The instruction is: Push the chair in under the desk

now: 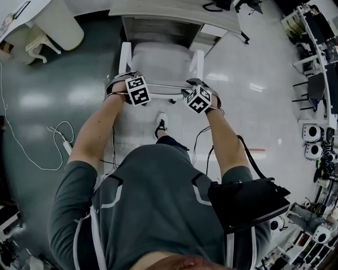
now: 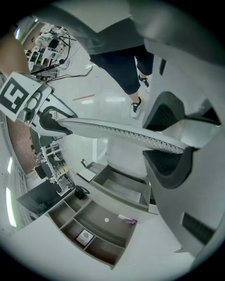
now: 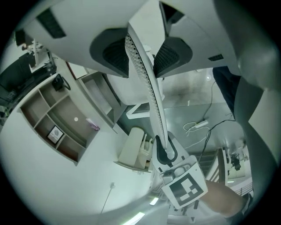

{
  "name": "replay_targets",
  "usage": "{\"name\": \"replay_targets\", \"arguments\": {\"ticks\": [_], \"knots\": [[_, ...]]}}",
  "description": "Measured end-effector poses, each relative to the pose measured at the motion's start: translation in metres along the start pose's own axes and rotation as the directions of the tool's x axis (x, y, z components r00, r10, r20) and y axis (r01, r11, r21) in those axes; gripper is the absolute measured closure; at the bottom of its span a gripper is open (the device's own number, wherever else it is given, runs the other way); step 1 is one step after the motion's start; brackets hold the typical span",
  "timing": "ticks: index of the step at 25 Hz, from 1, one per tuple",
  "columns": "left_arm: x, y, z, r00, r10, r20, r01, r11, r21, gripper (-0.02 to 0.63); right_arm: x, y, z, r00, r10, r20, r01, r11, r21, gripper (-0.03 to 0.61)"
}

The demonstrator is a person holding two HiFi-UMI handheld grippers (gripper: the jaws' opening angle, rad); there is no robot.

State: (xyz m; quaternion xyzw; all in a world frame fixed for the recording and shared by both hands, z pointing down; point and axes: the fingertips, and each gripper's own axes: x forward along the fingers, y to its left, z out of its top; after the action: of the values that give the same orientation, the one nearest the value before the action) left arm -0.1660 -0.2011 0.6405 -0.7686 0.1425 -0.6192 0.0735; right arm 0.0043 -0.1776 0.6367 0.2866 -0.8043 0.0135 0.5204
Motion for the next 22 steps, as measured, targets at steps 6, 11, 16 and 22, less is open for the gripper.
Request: {"name": "replay_targets", "arguments": {"ticks": [6,11,16,22], "knots": [[0.006,0.026,0.007,1.0,0.027,0.011,-0.027,1.0,0.014,0.477,0.007,-0.024,0.006,0.999,0.036,-0.031,-0.035,0.999,0.013,0.391],[0.017,0.058,0.011,1.0,-0.023,-0.013,0.023,1.0,0.001,0.476,0.023,-0.054,0.014,1.0,-0.008,-0.007,0.008,1.0,0.006,0.39],[0.027,0.085,0.009,1.0,0.01,-0.008,-0.01,1.0,-0.004,0.474,0.038,-0.075,0.026,1.0,-0.007,-0.005,0.007,1.0,-0.005,0.391],[0.035,0.11,0.011,1.0,-0.001,-0.028,0.0,1.0,-0.013,0.474,0.048,-0.098,0.034,1.0,0.022,-0.006,-0.022,1.0,-0.008,0.393]]}}
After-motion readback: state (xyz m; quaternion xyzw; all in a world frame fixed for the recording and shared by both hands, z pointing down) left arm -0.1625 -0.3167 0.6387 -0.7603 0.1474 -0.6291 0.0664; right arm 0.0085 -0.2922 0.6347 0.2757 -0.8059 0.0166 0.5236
